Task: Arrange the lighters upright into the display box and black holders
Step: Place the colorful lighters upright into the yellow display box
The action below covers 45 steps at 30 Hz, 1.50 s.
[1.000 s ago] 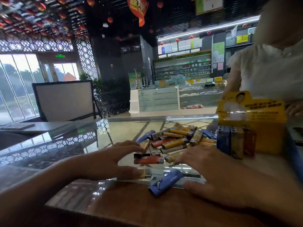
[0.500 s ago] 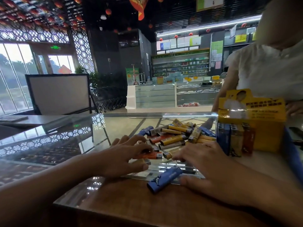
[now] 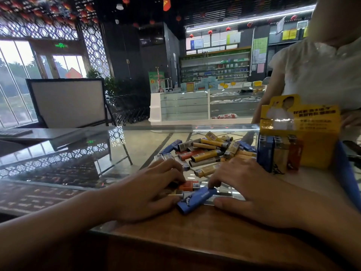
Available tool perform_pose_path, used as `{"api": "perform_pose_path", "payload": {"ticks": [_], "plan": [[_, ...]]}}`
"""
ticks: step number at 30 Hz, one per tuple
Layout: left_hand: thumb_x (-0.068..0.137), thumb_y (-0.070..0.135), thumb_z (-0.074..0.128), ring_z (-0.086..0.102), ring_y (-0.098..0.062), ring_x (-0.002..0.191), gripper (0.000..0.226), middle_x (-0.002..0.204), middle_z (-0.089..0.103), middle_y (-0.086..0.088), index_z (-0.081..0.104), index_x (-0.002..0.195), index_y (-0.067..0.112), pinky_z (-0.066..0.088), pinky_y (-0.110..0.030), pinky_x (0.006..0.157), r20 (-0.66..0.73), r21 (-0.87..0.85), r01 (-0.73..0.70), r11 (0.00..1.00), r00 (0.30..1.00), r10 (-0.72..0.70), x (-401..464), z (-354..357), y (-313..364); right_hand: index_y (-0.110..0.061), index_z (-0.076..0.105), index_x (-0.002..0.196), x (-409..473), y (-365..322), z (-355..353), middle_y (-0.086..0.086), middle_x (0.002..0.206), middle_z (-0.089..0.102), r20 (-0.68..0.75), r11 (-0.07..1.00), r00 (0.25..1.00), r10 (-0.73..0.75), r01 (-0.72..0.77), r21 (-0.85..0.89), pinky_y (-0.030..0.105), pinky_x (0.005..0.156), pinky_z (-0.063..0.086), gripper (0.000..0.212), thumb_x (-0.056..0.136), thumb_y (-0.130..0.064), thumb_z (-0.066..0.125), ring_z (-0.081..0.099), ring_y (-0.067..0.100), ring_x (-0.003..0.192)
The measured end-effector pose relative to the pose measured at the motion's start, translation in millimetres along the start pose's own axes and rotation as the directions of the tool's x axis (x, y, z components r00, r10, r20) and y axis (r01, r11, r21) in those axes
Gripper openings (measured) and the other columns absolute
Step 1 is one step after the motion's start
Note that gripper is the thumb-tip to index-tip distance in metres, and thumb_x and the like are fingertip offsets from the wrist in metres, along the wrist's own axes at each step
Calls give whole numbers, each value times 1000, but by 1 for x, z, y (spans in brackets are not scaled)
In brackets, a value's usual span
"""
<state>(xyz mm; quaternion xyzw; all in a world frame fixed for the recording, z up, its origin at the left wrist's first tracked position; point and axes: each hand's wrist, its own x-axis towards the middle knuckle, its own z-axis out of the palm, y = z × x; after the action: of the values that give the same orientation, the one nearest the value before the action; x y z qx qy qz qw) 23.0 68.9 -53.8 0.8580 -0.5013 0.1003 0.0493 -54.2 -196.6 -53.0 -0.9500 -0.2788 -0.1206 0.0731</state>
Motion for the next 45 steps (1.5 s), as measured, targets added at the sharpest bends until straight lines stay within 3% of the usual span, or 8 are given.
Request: {"api": "perform_pose_path", "payload": {"ticks": [4, 8, 12, 20, 26, 31, 36, 45], "plan": [[92, 54, 52, 36, 0, 131, 46, 139, 39, 20, 48, 135, 36, 41, -34, 106, -22, -73, 10, 997, 1000, -12, -2, -3, -7, -51, 39, 131, -1, 1, 2, -27, 128, 45, -19, 999, 999, -26, 27, 22, 32, 103, 31, 50, 87, -75, 33, 37, -7, 115], [94, 59, 51, 12, 0, 144, 62, 157, 14, 24, 28, 150, 45, 21, -30, 116, 185, -43, 102, 994, 978, -92, 3, -6, -10, -54, 38, 134, -2, -2, 2, -28, 127, 46, -56, 999, 997, -46, 47, 3, 36, 104, 30, 49, 88, -72, 38, 36, -8, 116], [93, 72, 28, 28, 1, 131, 59, 141, 37, 18, 35, 144, 42, 28, -28, 112, 159, 68, 57, 996, 985, -67, 6, -3, -10, -50, 39, 136, -4, -3, -1, -37, 107, 48, -194, 998, 979, -62, 66, 13, 30, 103, 26, 47, 92, -66, 36, 41, -16, 103], [91, 70, 25, 42, -2, 106, 58, 116, 43, 16, 42, 132, 33, 40, -29, 96, 150, 24, 211, 977, 966, -213, 14, 2, 10, -41, 41, 125, -11, -5, -8, -15, 77, 51, -393, 999, 919, 32, -16, 43, 24, 60, 41, 36, 94, -59, 37, 52, 5, 72], [81, 78, 25, 40, -19, 127, 83, 138, 42, -2, 39, 143, 24, 38, -44, 107, 322, -30, 410, 912, 867, -379, 33, -17, 40, -30, 61, 101, -18, -1, -14, -16, 82, 61, -471, 998, 880, 61, -45, 45, 26, 57, 47, 38, 94, -59, 37, 55, -1, 69], [90, 69, 45, 38, -17, 113, 57, 126, 39, -2, 43, 123, 23, 39, -34, 90, 394, 92, 339, 936, 851, -347, 44, -18, 58, -27, 59, 110, -18, 1, -14, -11, 67, 62, -541, 994, 835, 106, -71, 85, 34, 50, 51, 21, 97, -40, 49, 57, 4, 56], [91, 44, 66, 53, -6, 77, 31, 95, 59, 2, 54, 105, 19, 41, -16, 58, 298, -143, 374, 916, 899, -321, 46, -19, 61, -23, 63, 112, -20, 2, -16, -12, 55, 55, -514, 994, 851, 106, -92, 53, 22, 45, 39, 19, 95, -28, 57, 51, 2, 45], [78, 34, 76, 55, -6, 70, 22, 76, 59, 10, 56, 85, 29, 49, -26, 66, 136, -48, 199, 979, 972, -191, 45, -21, 63, -25, 66, 95, -18, 11, -13, -15, 54, 51, -499, 994, 861, 96, -105, 10, 20, 46, 35, 20, 92, -37, 51, 46, -2, 46]]}}
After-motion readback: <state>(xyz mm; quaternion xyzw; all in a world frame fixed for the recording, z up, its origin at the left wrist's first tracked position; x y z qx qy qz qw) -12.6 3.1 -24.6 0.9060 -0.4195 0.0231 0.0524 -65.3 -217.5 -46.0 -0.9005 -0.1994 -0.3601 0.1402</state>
